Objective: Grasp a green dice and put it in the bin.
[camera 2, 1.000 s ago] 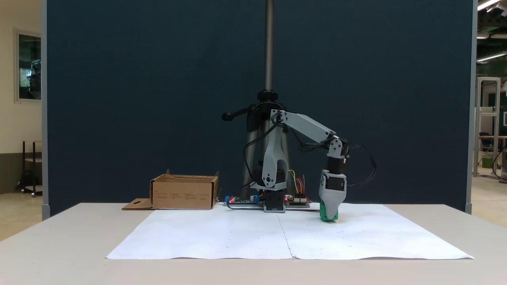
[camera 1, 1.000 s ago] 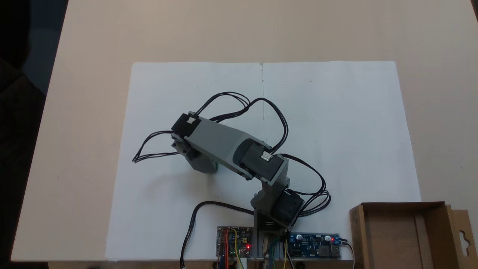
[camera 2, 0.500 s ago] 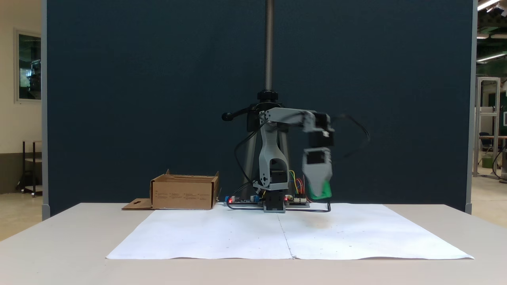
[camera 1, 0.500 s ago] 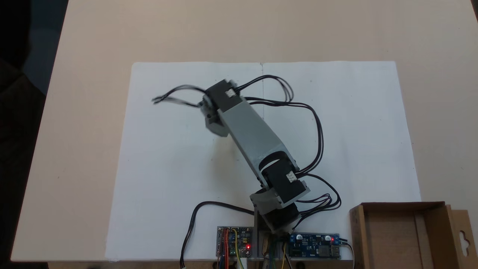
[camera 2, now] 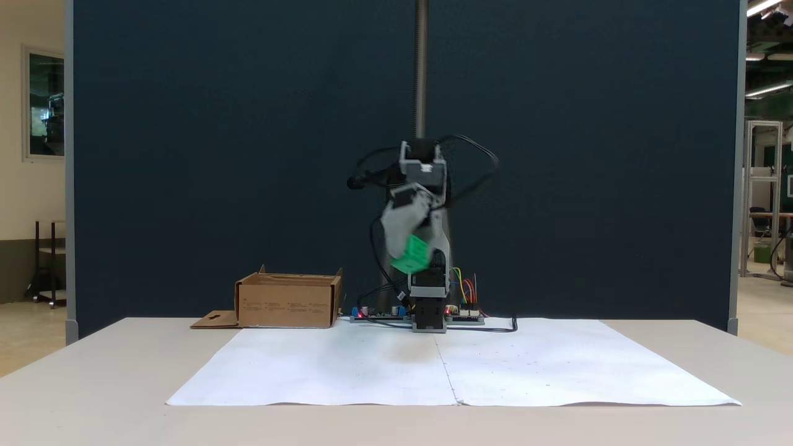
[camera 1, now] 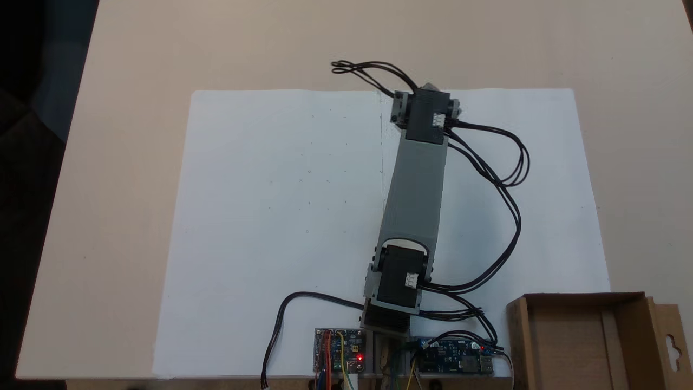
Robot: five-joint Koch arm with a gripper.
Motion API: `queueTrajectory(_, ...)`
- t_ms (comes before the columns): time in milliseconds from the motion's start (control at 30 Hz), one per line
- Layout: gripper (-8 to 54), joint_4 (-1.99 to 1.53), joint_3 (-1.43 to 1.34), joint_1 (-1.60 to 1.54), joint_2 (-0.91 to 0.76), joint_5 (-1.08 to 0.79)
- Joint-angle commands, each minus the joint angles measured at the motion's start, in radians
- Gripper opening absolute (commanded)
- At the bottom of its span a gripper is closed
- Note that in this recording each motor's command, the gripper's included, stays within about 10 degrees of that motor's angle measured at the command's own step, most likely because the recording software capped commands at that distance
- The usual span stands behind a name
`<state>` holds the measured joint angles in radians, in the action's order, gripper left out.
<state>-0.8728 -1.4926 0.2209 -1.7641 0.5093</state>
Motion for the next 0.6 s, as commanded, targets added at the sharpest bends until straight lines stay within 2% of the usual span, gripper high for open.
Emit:
queueTrajectory(0,12.1,-0.003,0.072,0.074,-0.051,-0.165)
queueTrajectory(200,12.1,0.021,0.118,0.275,-0.095,-0.356)
queueTrajectory(267,12.1,0.046,0.176,0.474,-0.100,-0.459)
queueTrajectory(500,12.1,0.181,0.192,0.709,-0.086,-0.500)
queueTrajectory(567,12.1,0.184,0.192,0.867,-0.074,-0.522)
